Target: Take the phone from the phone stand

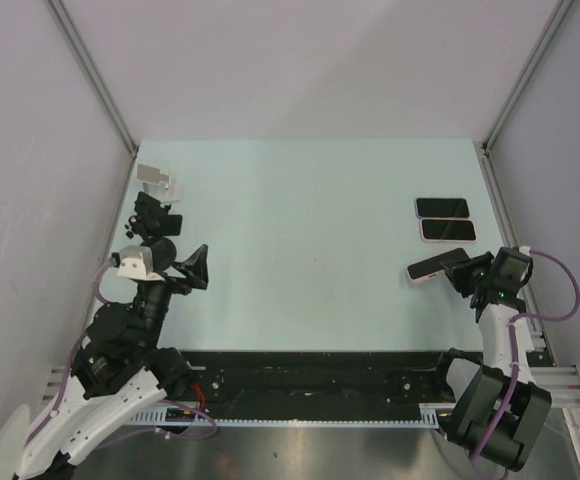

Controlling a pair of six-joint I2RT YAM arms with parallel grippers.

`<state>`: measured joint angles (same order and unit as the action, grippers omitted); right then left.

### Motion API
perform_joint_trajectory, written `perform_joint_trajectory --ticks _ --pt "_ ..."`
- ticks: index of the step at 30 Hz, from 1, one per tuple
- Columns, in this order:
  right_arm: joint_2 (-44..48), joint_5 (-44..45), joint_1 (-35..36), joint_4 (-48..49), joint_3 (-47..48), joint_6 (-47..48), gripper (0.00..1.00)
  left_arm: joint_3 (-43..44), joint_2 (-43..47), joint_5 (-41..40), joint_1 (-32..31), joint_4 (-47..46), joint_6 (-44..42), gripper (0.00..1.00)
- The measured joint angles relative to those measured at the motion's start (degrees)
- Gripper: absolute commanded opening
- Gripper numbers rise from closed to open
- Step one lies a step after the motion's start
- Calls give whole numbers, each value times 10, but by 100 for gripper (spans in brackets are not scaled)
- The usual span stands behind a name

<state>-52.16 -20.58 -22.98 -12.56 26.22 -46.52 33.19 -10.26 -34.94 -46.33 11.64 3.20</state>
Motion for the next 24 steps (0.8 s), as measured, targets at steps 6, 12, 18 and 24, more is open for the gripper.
perform_joint_trajectory --ticks 6,12,18,24 --pt "-37 19 -66 34 -21 -17 0 -6 2 -26 13 7 -7 100" --pt "-104 -7 -138 92 -21 -22 0 -15 30 -29 26 7 -7 100" --pt "-156 -32 -170 160 -21 -31 0 -16 33 -28 31 7 -7 100" --pt "-241 -69 -175 237 -21 -52 0 -16 33 -24 36 7 -7 100"
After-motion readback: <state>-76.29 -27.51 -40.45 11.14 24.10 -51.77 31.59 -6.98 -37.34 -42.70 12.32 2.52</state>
